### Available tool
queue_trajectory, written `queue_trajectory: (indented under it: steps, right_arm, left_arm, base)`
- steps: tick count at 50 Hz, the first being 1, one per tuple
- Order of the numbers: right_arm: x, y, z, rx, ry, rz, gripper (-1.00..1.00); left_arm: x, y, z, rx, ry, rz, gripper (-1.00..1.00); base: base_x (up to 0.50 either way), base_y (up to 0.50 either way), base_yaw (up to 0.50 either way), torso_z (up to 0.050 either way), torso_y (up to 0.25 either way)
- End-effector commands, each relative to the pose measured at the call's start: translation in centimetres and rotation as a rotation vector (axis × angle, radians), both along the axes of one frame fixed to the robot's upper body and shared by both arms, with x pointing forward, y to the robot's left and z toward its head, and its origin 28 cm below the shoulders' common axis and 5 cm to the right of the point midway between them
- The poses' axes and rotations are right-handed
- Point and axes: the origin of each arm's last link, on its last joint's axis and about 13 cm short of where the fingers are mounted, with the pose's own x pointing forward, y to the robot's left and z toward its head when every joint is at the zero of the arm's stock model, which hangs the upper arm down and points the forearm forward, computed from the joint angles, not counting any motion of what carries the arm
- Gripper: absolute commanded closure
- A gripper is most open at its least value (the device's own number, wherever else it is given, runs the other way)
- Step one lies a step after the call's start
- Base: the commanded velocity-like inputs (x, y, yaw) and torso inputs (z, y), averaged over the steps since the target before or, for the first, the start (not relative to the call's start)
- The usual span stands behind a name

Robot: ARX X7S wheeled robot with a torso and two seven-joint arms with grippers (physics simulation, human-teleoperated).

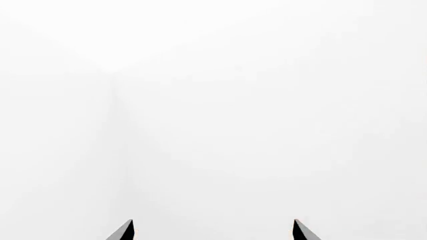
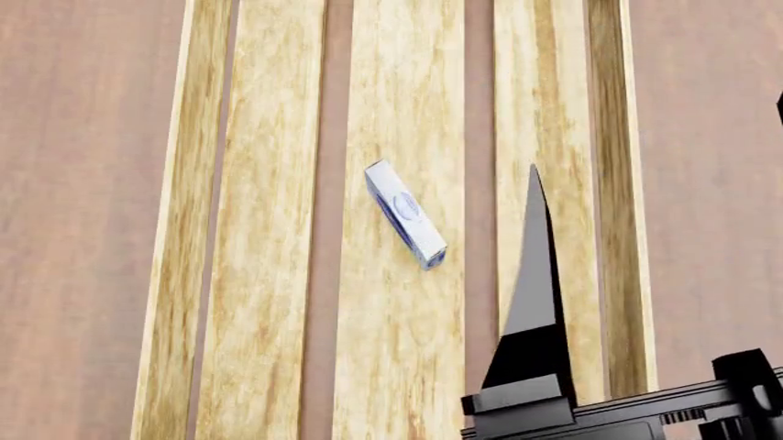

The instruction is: Pick up the cream cheese and put it in the tray.

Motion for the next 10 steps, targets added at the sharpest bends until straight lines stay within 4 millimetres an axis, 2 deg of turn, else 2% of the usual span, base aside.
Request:
queue_trajectory:
  steps: [1,10]
  right_arm:
    - [-0.44,-0.11,-0.32,0.025,0.000,-0.036,-1.00]
    - [-0.39,0.21,-0.74,0.034,0.014,-0.035,-1.00]
  left_arm:
    - [-0.10,-0.01,0.59,0.038,-0.013,-0.016,-1.00]
    - [-0.09,-0.14,-0.29,0.061,0.008,-0.046,-1.00]
  base:
    - [0.00,0.00,0.00,0.000,0.000]
    - [0.00,0.00,0.00,0.000,0.000]
